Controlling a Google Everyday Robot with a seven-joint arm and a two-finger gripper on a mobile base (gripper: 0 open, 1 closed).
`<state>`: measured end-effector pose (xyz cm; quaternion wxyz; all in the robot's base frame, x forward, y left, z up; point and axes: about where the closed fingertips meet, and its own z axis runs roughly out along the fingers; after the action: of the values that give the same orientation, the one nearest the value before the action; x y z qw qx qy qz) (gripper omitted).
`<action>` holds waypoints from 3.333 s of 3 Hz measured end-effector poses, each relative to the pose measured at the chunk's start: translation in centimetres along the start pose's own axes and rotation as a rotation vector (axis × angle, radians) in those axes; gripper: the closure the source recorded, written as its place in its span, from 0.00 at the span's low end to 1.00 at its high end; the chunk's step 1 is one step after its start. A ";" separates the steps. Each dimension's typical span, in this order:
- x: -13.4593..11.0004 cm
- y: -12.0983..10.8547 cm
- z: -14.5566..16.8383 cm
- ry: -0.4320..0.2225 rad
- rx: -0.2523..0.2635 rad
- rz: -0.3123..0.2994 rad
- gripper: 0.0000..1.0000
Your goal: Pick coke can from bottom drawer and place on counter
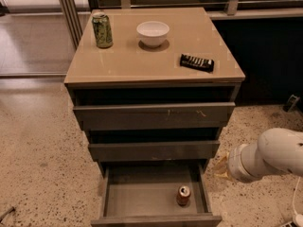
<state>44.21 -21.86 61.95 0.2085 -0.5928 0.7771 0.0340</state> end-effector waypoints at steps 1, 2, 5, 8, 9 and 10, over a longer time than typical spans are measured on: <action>5.6 -0.4 5.2 -0.050 -0.029 0.086 1.00; 6.5 1.5 9.0 -0.072 -0.098 0.114 1.00; 10.4 1.1 16.9 -0.143 -0.017 0.121 1.00; 12.5 2.4 26.7 -0.242 -0.076 0.158 1.00; 12.4 2.8 28.5 -0.274 -0.098 0.137 0.82; 12.1 3.1 30.4 -0.307 -0.116 0.121 0.58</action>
Offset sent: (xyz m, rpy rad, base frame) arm 0.0052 -0.0317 -0.0548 0.0610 0.0272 -0.0483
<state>47.36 -22.85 29.25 0.2878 -0.5440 0.7670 0.1816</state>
